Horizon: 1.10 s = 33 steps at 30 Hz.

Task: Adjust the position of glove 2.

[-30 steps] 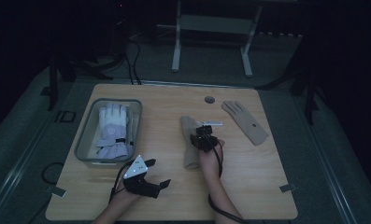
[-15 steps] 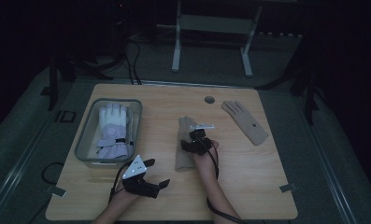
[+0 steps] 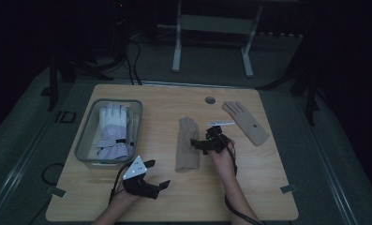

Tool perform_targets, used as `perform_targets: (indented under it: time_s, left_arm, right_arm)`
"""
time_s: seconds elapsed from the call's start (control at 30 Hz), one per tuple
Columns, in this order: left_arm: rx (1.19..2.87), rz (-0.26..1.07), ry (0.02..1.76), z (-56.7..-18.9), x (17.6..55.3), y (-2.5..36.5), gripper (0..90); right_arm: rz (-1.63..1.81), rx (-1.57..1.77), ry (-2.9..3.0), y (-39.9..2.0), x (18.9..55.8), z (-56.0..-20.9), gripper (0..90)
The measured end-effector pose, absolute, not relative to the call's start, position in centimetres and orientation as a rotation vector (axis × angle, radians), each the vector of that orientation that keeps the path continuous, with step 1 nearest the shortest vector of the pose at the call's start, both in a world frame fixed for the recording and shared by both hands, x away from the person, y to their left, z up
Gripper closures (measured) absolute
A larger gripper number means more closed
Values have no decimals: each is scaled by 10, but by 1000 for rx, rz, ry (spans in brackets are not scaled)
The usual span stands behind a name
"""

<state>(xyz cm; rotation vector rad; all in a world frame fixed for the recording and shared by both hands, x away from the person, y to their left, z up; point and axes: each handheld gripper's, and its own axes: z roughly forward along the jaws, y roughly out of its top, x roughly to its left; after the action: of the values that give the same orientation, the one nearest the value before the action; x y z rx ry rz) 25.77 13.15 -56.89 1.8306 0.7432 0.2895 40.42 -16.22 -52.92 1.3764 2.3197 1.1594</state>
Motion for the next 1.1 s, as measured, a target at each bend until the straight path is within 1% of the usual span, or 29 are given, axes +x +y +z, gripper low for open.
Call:
perform_targets:
  time_s: [0.23, 0.27, 0.3, 0.43, 0.53, 0.63, 0.67, 0.7, 0.77, 0.8, 0.87, 0.9, 0.97, 1.1]
  left_arm:
    - [1831, 291, 745, -569, 258, 132, 30]
    - [1833, 291, 747, -569, 258, 132, 31]
    - [1832, 290, 746, -569, 258, 132, 31]
    - [1828, 289, 749, -569, 258, 132, 31]
    - [1827, 286, 753, -570, 258, 132, 31]
    - [1832, 285, 748, -570, 258, 131, 30]
    - [1832, 283, 749, -570, 258, 131, 31]
    - [1833, 280, 748, -570, 258, 131, 31]
    - [1831, 280, 746, -570, 258, 131, 31]
    - [1834, 281, 745, -570, 258, 131, 30]
    - [1831, 277, 748, -570, 258, 131, 30]
    - [1833, 276, 749, -571, 259, 131, 30]
    - [1831, 274, 750, -571, 258, 131, 31]
    - [1829, 272, 750, -571, 258, 131, 31]
  right_arm:
    - [1246, 1338, 2247, -202, 406, -516, 175]
    - [1264, 1342, 2235, -208, 406, -514, 169]
    - [1261, 1352, 2219, -213, 406, -512, 141]
    - [1241, 1395, 2190, -230, 408, -506, 122]
    - [1208, 1377, 2190, -243, 410, -505, 145]
    - [1139, 1320, 2181, -257, 414, -503, 249]
    - [1122, 1302, 2180, -265, 416, -502, 318]
    - [1103, 1297, 2171, -269, 418, -501, 333]
    - [1100, 1302, 2162, -281, 423, -499, 422]
    - [1085, 1315, 2151, -288, 426, -498, 440]
    - [1072, 1316, 2150, -298, 432, -496, 516]
    - [1060, 1316, 2141, -303, 435, -496, 524]
    - [1043, 1343, 2148, -311, 442, -496, 577]
    - [985, 1361, 2142, -324, 455, -498, 578]
